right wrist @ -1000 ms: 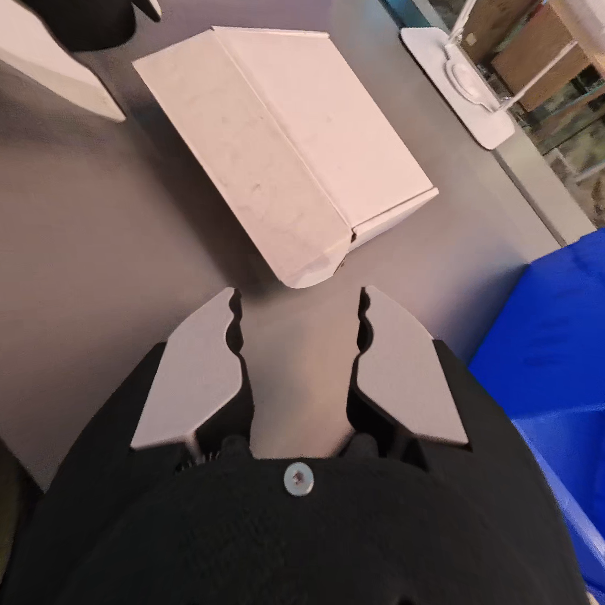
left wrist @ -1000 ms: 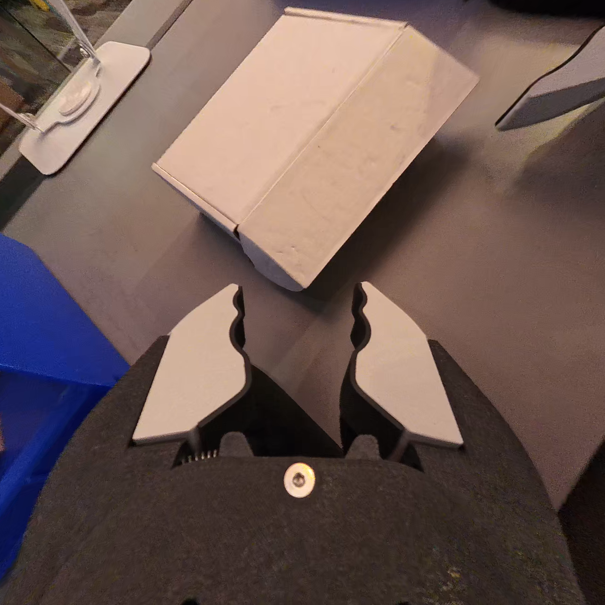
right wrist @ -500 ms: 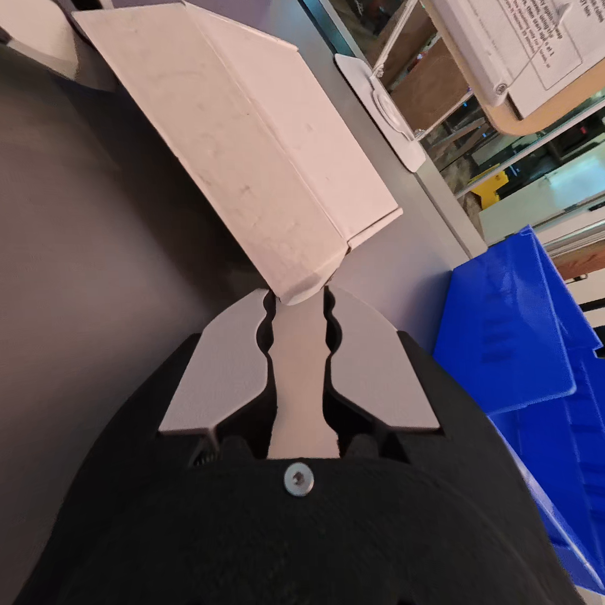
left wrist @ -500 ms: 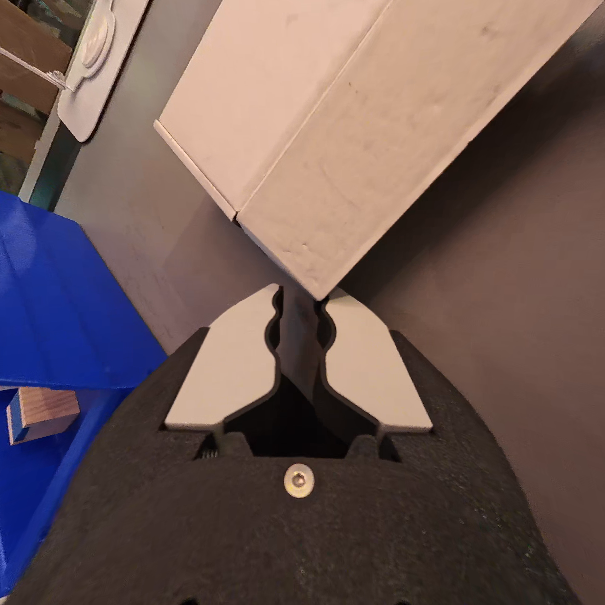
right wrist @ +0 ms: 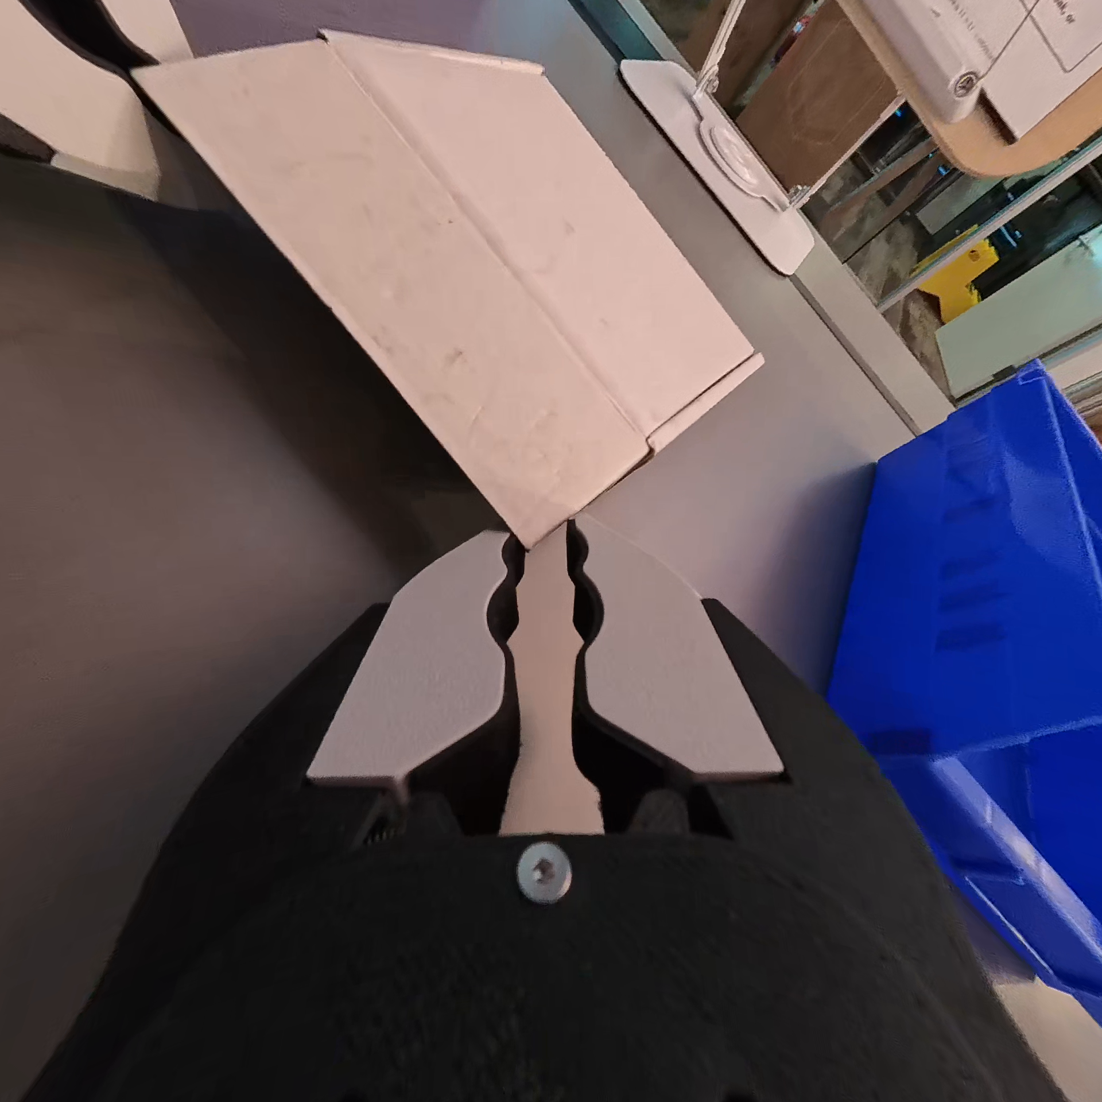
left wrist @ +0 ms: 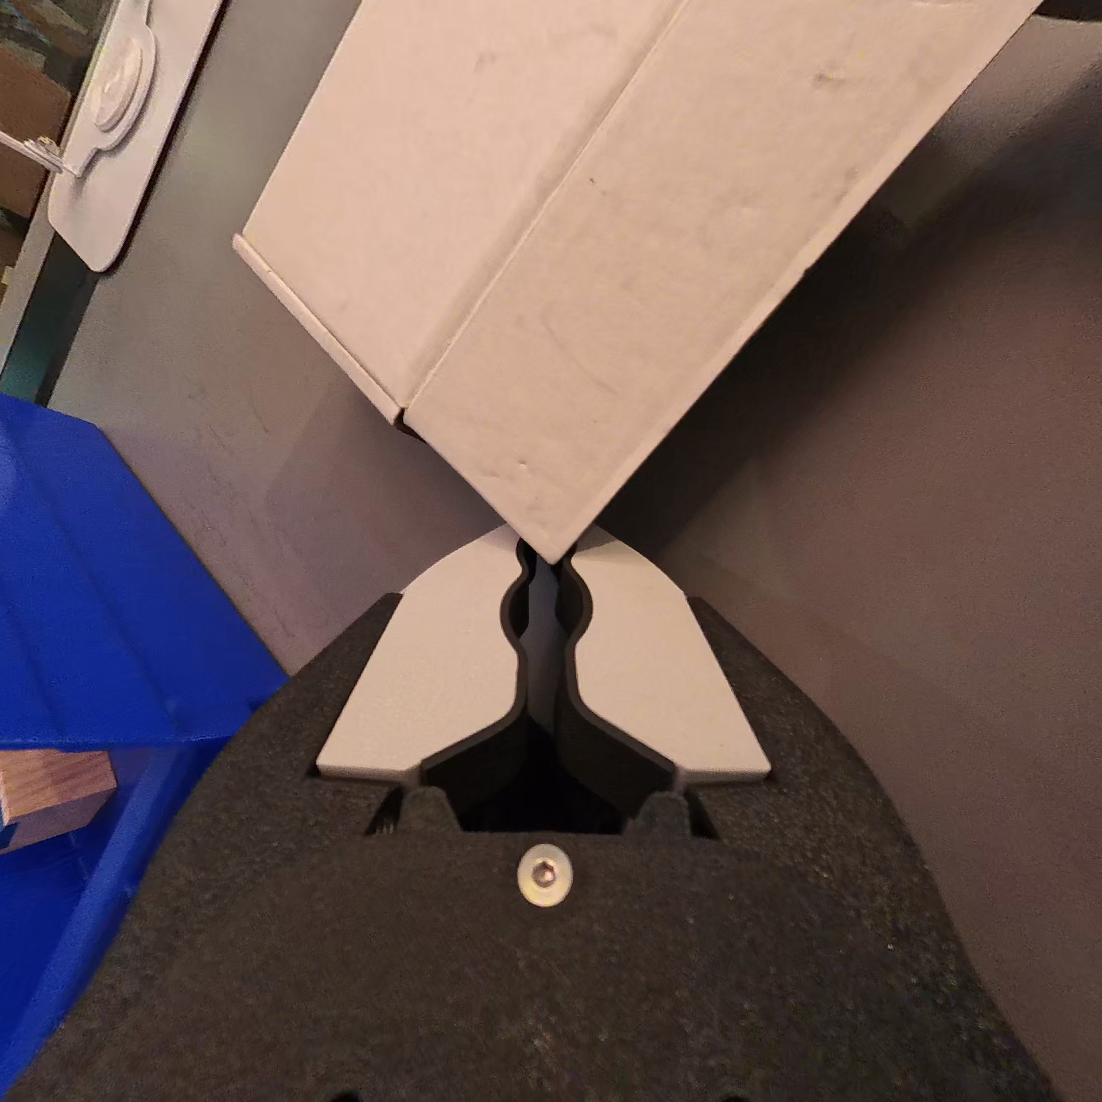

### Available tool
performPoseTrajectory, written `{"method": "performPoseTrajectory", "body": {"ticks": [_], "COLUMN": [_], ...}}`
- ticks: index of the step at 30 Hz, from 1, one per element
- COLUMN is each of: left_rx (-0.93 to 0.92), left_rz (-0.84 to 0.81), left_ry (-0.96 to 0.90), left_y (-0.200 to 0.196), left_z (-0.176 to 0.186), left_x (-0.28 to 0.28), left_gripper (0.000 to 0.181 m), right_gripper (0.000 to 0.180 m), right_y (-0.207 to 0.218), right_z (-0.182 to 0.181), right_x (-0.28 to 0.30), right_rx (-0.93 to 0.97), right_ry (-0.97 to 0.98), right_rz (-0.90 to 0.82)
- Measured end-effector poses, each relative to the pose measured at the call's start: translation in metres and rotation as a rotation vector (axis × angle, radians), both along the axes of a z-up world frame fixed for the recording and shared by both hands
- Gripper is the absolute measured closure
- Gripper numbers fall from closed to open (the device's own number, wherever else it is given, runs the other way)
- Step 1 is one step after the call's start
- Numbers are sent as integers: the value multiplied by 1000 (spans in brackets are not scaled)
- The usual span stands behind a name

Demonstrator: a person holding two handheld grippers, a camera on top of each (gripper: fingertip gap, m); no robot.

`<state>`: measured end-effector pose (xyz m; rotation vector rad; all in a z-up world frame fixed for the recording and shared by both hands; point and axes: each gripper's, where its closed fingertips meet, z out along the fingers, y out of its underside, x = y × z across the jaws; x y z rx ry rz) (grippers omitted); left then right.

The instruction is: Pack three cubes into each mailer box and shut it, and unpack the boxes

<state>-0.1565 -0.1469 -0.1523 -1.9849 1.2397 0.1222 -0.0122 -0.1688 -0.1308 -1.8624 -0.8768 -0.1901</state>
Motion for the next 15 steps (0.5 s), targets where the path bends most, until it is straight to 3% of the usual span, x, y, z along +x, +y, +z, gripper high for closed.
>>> {"method": "performPoseTrajectory", "body": {"ticks": [4, 15], "left_rx": [-18, -132], "left_rz": [-3, -77], "left_ry": [5, -99], "left_y": [2, 1], "left_z": [-2, 0], "left_x": [0, 7], "left_gripper": [175, 164], "right_gripper": [162, 118], "right_y": [2, -7], "right_z": [-5, -3], "right_x": [-1, -17], "right_rx": [-82, -331], "right_ry": [55, 337], "right_rz": [23, 243]}}
